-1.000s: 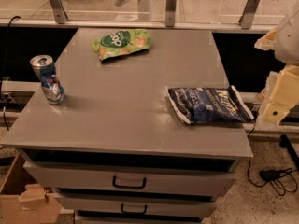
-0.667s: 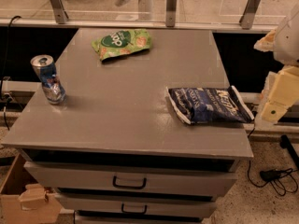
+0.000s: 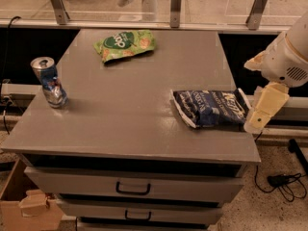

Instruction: Move blue chip bag near green rice chip bag

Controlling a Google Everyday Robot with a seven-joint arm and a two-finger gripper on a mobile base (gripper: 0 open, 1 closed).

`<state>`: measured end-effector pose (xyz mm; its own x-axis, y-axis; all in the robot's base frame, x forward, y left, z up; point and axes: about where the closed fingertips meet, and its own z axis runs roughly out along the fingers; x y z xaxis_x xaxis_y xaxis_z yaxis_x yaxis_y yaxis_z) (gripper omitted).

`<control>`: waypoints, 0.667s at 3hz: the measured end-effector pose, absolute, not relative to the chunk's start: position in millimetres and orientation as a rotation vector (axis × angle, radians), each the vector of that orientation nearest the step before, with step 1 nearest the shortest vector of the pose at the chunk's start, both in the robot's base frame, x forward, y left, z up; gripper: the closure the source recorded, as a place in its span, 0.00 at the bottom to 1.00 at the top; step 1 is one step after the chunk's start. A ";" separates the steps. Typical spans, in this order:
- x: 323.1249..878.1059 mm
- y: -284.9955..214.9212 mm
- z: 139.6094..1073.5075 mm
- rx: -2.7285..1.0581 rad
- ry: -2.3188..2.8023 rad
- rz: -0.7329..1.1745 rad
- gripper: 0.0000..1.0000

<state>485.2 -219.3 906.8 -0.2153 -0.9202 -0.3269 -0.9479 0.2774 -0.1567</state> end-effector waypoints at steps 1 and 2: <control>498.1 -203.9 881.8 -1.695 2.175 0.187 0.00; 503.9 -188.5 863.3 -1.687 2.159 0.264 0.00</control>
Offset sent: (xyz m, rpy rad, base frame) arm 0.0260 0.0465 -0.0651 0.1639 0.0742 0.0431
